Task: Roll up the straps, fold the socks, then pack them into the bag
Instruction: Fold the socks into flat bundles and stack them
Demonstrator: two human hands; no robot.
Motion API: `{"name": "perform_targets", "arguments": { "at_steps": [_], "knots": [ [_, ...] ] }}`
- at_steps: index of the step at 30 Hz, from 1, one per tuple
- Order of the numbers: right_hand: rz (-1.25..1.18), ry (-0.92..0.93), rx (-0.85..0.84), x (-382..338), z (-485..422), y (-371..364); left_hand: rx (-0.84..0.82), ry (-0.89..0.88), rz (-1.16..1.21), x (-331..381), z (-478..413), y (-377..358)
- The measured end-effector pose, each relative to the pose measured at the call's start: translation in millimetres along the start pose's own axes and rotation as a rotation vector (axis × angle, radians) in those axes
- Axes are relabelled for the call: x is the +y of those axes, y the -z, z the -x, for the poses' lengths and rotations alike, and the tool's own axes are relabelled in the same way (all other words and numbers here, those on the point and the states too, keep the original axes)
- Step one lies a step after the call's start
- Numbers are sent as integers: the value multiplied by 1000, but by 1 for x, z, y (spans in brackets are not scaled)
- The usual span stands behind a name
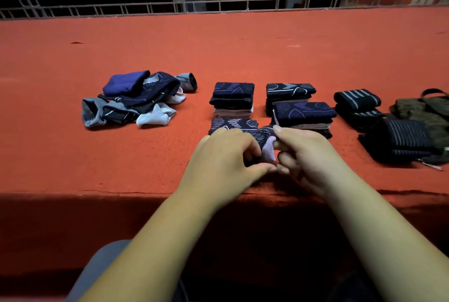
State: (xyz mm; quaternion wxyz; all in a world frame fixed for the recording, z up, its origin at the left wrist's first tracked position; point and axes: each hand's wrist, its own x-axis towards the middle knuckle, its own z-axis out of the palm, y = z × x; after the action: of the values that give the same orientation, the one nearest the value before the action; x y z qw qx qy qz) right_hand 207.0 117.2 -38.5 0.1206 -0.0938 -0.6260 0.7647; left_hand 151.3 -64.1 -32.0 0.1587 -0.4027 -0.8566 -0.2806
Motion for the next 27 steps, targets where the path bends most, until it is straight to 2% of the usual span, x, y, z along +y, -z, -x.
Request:
{"name": "perform_targets", "arguments": {
  "at_steps": [4,16,22,25,27],
  "knots": [
    [-51,-15,37,0,-1,1,140,117,-24,8,-3,-4],
    [-16,20,-25,4,-1,5,152,184,137,13,-12,-9],
    [185,36,-35,2,1,5,125,171,117,14,-10,-13],
    [219,39,10,-1,2,2,147,211,168,11,-9,-13],
    [193,83,99,-1,-2,3,173,280,252,8,-9,-10]
  ]
}}
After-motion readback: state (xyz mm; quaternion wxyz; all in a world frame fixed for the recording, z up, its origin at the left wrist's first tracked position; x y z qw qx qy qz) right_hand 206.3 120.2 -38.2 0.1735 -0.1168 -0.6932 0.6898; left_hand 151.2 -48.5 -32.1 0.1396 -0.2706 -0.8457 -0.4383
